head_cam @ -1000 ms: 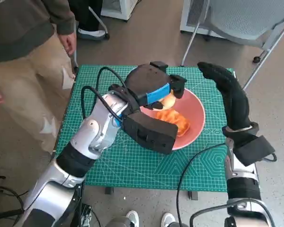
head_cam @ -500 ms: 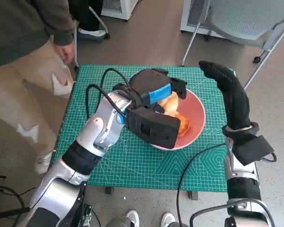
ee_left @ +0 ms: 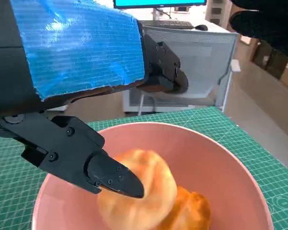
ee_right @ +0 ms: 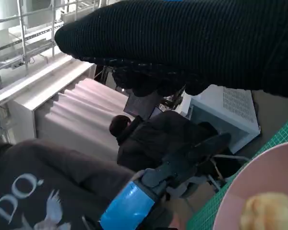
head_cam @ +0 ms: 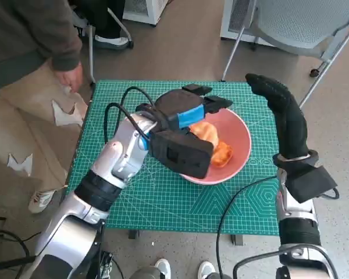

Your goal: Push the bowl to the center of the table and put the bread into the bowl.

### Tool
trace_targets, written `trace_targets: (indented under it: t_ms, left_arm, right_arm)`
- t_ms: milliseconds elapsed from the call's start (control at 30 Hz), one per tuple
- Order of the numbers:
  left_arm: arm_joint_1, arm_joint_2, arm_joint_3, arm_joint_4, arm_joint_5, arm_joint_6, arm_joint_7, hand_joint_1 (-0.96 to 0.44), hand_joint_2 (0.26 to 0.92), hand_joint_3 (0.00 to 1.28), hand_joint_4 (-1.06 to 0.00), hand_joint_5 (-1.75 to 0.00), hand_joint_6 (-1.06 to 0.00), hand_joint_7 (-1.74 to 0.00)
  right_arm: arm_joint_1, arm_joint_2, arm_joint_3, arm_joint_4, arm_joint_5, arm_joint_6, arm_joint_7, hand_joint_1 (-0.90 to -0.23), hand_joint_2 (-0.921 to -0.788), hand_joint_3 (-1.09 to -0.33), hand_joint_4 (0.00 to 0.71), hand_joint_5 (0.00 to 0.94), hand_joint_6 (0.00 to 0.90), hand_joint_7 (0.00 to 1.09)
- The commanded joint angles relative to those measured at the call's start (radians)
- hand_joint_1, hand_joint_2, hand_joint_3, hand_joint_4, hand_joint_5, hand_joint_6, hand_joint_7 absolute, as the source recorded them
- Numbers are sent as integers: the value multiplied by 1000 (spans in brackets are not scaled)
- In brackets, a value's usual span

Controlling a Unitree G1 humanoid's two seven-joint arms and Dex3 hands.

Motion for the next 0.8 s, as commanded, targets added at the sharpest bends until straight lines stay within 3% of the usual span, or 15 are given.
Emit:
trace_targets:
  t_ms: [33,400,600,800]
  left_arm:
    - [-20,19,69,69,-96,-95,19,-576,838,16,0,1,-196,0]
    - [31,-6,309,237,-480,-330,-75,-648,914,81,1,1,-174,-6]
    - [57,-52,420,292,-676,-442,-168,-689,920,200,1,1,-193,-14]
    - [115,-90,495,251,-794,-558,-193,-707,921,345,1,1,-196,-13]
  right_arm:
    - [4,2,4,6,-12,9,-4,-692,-921,-858,150,3,-1,389]
    - [-1,3,6,-26,0,15,5,-711,-921,-855,150,2,-1,389]
    - [-9,3,6,-39,14,22,18,-708,-921,-851,150,2,-1,388]
    - [-27,7,10,-61,14,27,22,-716,-921,-848,150,2,-1,388]
